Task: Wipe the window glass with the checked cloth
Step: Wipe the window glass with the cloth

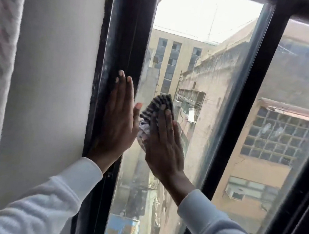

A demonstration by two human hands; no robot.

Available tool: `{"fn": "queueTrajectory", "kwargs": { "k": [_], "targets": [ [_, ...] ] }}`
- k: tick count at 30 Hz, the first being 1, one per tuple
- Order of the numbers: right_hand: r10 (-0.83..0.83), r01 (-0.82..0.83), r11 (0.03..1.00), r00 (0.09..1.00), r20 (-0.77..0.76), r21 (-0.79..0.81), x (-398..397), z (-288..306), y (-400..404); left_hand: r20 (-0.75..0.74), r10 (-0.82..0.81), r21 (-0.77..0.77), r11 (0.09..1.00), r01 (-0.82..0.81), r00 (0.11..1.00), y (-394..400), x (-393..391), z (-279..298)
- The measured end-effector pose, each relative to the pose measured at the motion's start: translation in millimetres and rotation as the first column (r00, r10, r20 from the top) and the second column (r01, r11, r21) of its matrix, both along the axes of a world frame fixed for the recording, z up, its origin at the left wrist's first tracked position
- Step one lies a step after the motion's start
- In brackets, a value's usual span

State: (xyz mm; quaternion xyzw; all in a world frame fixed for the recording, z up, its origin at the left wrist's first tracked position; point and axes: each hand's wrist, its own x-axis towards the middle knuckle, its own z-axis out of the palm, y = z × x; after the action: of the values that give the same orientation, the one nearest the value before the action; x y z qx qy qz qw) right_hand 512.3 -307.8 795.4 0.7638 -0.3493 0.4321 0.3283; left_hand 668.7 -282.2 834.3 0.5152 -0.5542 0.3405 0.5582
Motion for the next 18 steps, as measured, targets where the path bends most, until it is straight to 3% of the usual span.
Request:
{"fn": "queueTrajectory", "kwargs": {
  "k": [2,4,6,7,9,11,14,16,18],
  "targets": [
    [-0.008,0.017,0.994,0.997,0.080,-0.106,-14,25,-13,0.023,-0.020,-0.001,1.000,0.020,1.000,0,1,-2],
    [-0.035,0.054,0.996,0.967,0.252,-0.067,-41,31,-21,0.025,-0.062,0.000,0.998,0.062,0.998,1,3,-3],
    [-0.094,0.096,0.995,0.948,0.304,0.009,-57,2,-12,0.013,-0.093,-0.004,0.996,0.093,0.996,2,3,-1],
    [-0.106,0.101,0.994,0.965,0.241,0.033,-55,-20,-4,0.008,-0.091,-0.013,0.996,0.091,0.996,1,2,-1],
    [-0.075,0.075,0.997,0.997,-0.035,0.005,-37,-42,3,-0.001,-0.069,-0.043,0.997,0.069,0.998,0,1,-1],
    [-0.050,0.036,0.996,0.982,-0.182,-0.078,-24,-10,-5,0.005,-0.066,-0.056,0.996,0.066,0.998,-3,2,-3],
    [-0.146,0.150,0.987,0.987,0.063,-0.055,-31,37,-23,0.026,-0.038,-0.057,0.998,0.039,0.999,-5,5,-6],
    [-0.201,0.194,0.979,0.958,0.206,0.057,-39,14,-18,0.018,-0.041,-0.050,0.998,0.042,0.999,-4,4,-7],
    [-0.162,0.138,0.978,0.975,0.155,0.157,-29,-35,2,0.025,-0.044,-0.046,0.998,0.045,0.999,-4,2,-5]
  ]
}}
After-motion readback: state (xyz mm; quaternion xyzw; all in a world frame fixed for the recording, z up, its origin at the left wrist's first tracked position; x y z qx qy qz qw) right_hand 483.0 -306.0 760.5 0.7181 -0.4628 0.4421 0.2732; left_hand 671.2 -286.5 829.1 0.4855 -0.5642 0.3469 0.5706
